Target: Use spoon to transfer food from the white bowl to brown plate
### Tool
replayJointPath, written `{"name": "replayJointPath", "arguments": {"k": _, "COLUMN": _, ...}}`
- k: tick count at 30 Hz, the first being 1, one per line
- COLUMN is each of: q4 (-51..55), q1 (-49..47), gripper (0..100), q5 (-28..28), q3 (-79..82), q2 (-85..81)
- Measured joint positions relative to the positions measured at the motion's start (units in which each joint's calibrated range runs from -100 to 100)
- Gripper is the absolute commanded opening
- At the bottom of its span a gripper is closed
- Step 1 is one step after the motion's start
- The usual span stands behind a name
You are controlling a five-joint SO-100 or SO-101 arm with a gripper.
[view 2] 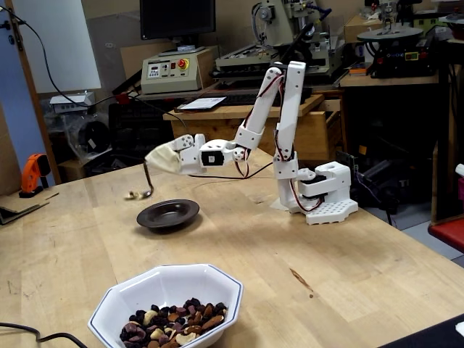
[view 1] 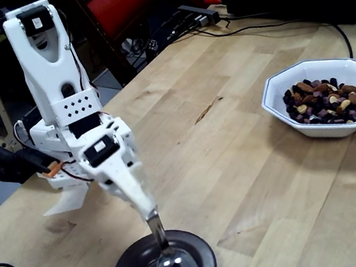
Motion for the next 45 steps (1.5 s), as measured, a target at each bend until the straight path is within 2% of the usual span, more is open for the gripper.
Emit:
{"name": "replayJointPath", "arguments": {"k": 14, "q4": 0.0, "q1": 0.0, "gripper": 4, "q5": 0.0, "q3": 12.8, "q2": -13.4}}
{"name": "replayJointPath", "arguments": {"k": 21, "q4": 0.0, "q1": 0.0, "gripper": 4, "q5": 0.4, "q3": 13.9, "q2": -18.6}}
{"name": "replayJointPath", "arguments": {"k": 32, "q4": 0.0, "q1": 0.0, "gripper": 4, "q5": 6.0, "q3": 13.9, "q2": -19.8}}
{"name": "replayJointPath", "arguments": {"k": 45, "q4": 0.0, "q1": 0.0, "gripper": 4, "q5": 6.5, "q3": 13.9, "q2": -19.8}}
